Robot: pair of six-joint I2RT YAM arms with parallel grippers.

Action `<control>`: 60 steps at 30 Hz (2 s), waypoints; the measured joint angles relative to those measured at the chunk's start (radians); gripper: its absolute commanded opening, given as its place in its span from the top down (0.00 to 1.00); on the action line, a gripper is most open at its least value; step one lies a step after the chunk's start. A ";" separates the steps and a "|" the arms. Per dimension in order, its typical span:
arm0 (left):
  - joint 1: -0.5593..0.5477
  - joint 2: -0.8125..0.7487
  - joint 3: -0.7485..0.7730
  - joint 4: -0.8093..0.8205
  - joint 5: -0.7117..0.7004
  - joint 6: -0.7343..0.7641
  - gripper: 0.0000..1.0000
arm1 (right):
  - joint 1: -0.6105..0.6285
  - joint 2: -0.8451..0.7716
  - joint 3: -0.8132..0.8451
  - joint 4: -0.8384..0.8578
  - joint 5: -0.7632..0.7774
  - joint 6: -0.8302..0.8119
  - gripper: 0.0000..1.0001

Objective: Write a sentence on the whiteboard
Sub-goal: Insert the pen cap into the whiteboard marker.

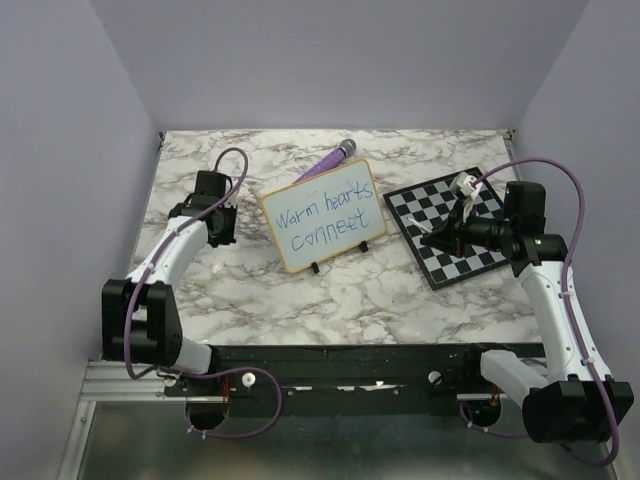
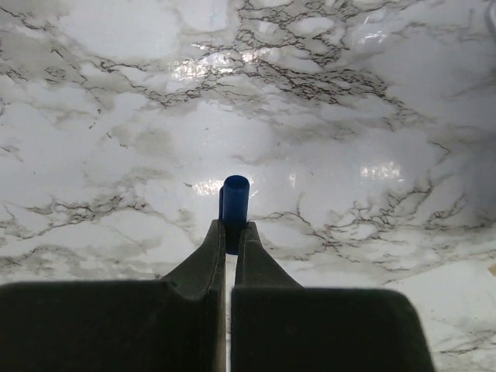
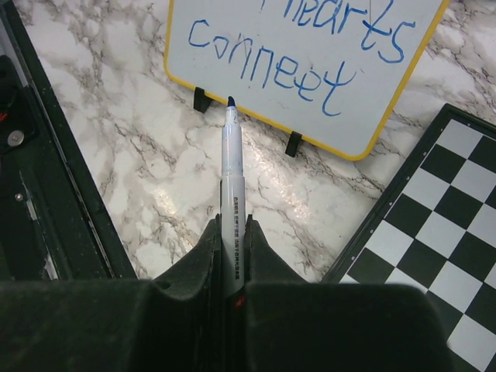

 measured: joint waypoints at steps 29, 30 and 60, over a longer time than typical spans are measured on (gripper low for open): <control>-0.561 0.063 0.013 0.232 0.874 -0.177 1.00 | 0.133 -0.042 0.020 -0.292 0.096 -0.845 0.99; -0.567 0.095 0.035 0.222 0.903 -0.180 1.00 | 0.159 -0.051 -0.008 -0.276 0.116 -0.873 0.99; -0.644 0.311 0.196 0.039 1.172 -0.108 1.00 | 0.429 -0.017 -0.249 0.003 0.265 -1.100 0.99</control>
